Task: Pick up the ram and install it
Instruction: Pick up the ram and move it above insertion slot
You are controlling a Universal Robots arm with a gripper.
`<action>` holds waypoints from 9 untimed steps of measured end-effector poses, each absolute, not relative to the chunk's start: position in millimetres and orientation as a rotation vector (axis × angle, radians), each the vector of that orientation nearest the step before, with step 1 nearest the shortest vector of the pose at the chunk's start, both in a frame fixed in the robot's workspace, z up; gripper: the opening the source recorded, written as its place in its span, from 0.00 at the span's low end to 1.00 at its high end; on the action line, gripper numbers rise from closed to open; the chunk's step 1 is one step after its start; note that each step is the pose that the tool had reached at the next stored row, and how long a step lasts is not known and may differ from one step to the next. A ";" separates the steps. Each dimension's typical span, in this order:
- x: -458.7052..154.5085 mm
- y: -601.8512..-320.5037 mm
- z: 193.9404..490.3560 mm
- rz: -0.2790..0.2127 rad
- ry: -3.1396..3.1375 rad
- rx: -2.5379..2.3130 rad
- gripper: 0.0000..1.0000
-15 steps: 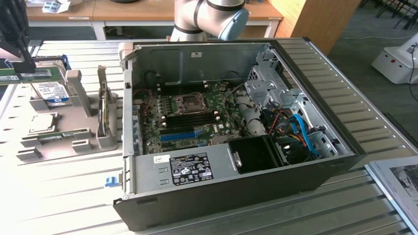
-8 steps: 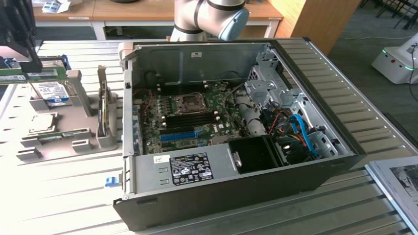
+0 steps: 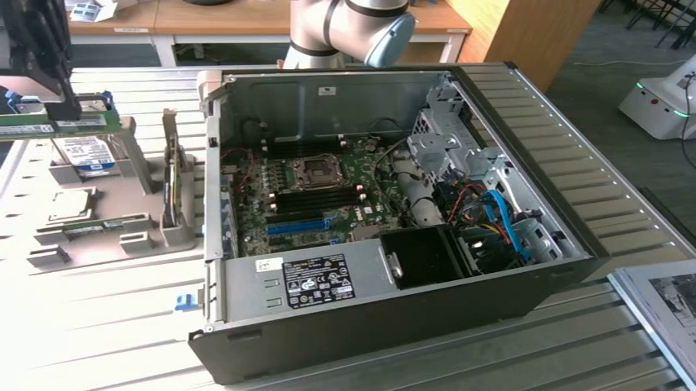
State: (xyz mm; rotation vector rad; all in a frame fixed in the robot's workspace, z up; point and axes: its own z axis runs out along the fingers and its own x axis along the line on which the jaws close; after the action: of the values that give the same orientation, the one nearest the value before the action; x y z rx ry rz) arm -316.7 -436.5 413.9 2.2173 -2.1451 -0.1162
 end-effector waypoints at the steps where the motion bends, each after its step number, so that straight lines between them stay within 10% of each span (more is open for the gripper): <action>1: -315.5 -436.5 413.9 -0.116 -2.145 2.217 0.11; 9: -304.7 -436.5 413.8 -0.116 -2.145 2.217 0.11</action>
State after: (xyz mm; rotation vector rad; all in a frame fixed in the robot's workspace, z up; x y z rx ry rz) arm -304.7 -436.5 413.8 2.2174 -2.1451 -0.1162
